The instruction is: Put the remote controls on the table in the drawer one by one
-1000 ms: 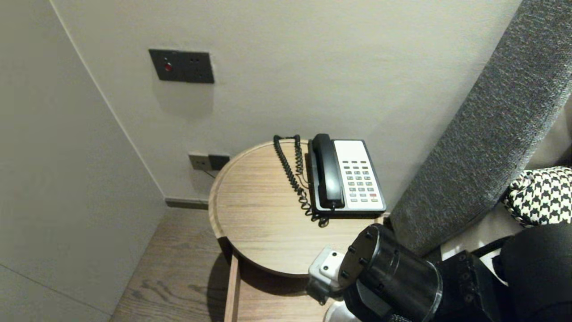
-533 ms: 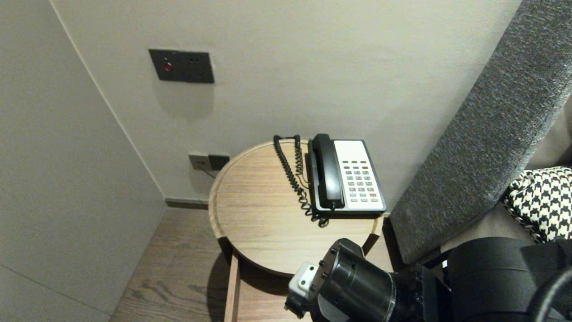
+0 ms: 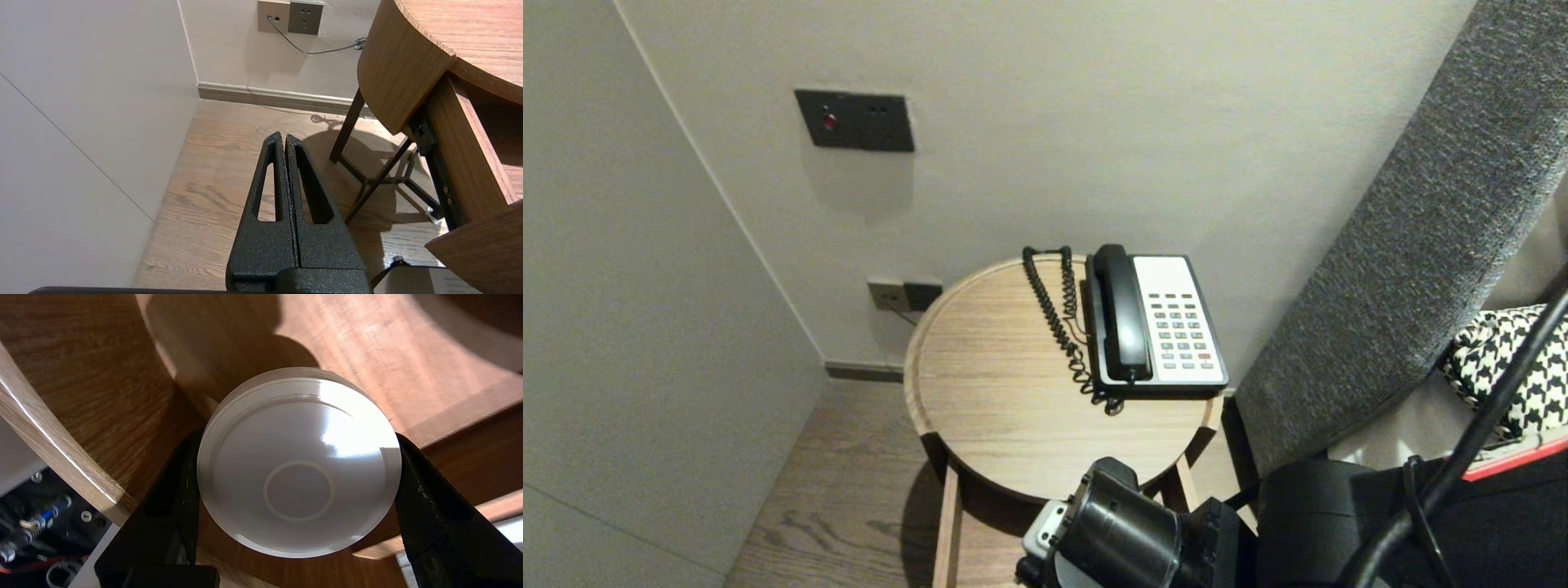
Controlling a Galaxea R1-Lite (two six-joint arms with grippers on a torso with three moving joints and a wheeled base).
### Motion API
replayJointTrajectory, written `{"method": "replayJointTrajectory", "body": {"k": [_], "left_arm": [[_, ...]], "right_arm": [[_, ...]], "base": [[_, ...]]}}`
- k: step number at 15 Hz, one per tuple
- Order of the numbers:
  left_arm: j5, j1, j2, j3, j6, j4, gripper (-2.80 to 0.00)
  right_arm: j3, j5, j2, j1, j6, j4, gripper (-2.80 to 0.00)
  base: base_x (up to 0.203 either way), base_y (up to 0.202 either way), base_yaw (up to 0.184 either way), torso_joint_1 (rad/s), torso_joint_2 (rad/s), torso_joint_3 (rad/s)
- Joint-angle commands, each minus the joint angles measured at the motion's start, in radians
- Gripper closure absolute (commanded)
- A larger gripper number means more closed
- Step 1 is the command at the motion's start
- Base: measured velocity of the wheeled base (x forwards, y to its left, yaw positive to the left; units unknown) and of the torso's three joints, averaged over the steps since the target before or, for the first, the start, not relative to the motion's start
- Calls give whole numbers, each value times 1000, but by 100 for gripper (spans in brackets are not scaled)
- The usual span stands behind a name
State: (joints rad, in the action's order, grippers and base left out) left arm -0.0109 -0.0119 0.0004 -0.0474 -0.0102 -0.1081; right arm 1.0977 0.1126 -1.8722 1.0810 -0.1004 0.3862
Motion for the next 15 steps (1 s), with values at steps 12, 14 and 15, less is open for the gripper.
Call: {"method": "replayJointTrajectory", "body": {"k": [12,14,15], "left_arm": [[0,0,-2,0,-1,-1,0],[0,0,-2,0,-1,-1,0],[0,0,-2,0,-1,-1,0]], "right_arm": [[99,-21,-168,-56,13,-48,0],[100,-21,-193,-58,13,-80,0],[100,-21,-205,-61,13,-92,0]], "base": [[0,0,0,0,0,0],[0,0,0,0,0,0],[0,0,0,0,0,0]]}}
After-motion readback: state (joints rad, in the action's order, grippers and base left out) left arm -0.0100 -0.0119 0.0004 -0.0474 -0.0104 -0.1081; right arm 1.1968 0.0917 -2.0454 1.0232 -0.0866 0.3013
